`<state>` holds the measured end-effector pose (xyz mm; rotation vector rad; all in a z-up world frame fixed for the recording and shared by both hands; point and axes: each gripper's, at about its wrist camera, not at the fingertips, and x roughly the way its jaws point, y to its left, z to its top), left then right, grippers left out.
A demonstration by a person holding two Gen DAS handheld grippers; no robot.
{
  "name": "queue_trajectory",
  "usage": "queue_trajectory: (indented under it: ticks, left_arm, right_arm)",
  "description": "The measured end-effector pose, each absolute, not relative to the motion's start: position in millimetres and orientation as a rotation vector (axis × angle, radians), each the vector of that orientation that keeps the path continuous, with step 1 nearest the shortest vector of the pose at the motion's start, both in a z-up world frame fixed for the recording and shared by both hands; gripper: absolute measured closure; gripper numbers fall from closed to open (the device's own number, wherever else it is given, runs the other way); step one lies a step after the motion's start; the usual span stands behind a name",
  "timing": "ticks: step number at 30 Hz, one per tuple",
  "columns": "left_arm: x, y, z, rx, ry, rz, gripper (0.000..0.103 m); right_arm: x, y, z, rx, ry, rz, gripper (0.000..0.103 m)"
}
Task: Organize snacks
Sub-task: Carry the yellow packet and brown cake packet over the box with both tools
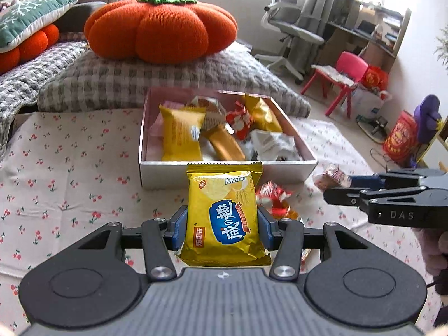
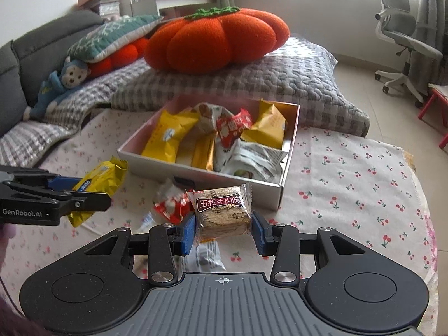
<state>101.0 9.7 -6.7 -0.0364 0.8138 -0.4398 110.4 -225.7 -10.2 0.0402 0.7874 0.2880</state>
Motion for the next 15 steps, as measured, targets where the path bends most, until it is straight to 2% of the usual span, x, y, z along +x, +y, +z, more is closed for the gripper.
queue_trajectory:
  ticks: [15]
  left_arm:
    - [142, -12, 0, -0.089, 0.771, -0.405, 0.056]
  right_arm:
    - [150, -235, -6, 0.206, 0.771, 0.269, 0.063]
